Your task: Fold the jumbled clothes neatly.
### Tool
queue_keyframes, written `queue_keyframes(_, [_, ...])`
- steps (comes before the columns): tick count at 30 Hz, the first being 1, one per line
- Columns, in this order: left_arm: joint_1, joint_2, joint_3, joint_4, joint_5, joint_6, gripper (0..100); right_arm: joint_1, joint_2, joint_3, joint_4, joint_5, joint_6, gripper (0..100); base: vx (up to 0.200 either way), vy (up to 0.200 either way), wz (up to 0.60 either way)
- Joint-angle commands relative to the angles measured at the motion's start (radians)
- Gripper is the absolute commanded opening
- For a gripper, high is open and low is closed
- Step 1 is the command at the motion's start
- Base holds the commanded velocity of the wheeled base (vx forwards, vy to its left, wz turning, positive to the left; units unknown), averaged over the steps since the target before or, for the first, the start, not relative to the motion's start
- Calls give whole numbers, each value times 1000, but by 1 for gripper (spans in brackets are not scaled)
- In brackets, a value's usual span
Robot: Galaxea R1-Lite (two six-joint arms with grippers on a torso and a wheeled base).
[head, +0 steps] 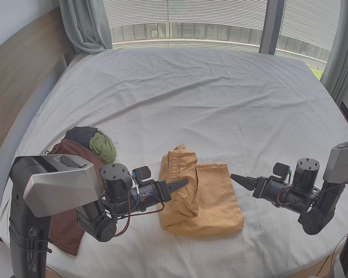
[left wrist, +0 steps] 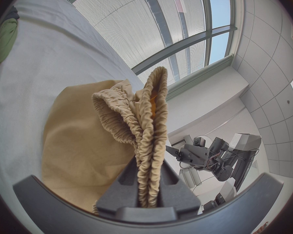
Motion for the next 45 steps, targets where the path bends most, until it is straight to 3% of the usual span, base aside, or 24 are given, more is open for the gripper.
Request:
queue_keyframes(1, [-14,40,-15,1,1,0,0,-2,2,-3,-2,0,0,100,0,0,0])
queue_keyframes(8, [-16,53,-32,3,5,0,0,-5,2,-5,-2,1,0,100,0,0,0])
queue_keyframes(9, [-16,53,-35,9,14,0,100,-5,1,-5,0,3,0,100,0,0,0])
queue_keyframes(20, [-5,37,-43,-4,70,0,100,-5,4,-3,0,3,0,100,0,0,0])
queue_keyframes(28, [50,-53,54,-21,71,9,100,1,7,3,0,3,-1,100,0,0,0])
queue_keyframes(31, [88,-125,130,-21,60,54,100,5,5,7,0,3,-3,100,0,0,0])
queue_keyframes(40, [151,-233,264,-22,48,71,100,35,-10,26,0,-3,-4,100,0,0,0])
queue_keyframes(45, [216,-343,307,-22,-33,71,100,71,-41,43,0,-5,-3,100,0,0,0])
